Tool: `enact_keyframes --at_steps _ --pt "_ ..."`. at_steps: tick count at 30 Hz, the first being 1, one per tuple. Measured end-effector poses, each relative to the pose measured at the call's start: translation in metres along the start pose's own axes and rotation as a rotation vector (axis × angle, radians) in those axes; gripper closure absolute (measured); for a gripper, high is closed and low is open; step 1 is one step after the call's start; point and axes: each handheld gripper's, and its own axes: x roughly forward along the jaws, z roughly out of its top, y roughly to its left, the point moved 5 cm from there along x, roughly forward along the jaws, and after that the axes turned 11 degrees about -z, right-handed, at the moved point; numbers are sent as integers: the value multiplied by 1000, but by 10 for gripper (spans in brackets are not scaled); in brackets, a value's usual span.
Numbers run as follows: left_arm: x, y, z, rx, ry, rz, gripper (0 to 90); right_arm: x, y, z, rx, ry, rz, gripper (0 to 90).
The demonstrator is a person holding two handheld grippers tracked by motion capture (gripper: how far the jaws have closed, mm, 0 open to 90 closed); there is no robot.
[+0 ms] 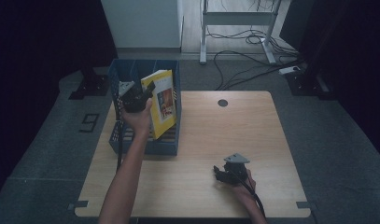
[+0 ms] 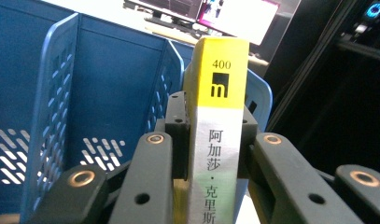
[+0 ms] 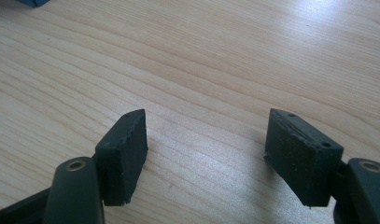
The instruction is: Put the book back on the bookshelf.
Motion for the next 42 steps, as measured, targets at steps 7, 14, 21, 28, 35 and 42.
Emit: enact_keyframes --at_steps 7,14,21,28,35,42 --pt "3 -2 -2 0 -2 0 752 0 0 0 0 0 0 291" --pt "8 -5 -8 25 10 16 751 0 0 0 0 0 0 291" --pt "14 -6 -10 23 8 14 751 0 0 0 -1 0 0 291" --pt "22 -4 -15 23 10 20 751 0 0 0 -1 2 0 291" --pt "23 -4 -15 19 1 19 751 0 0 0 -2 1 0 291" --pt "18 1 -12 28 -26 46 751 0 0 0 -2 1 0 291"
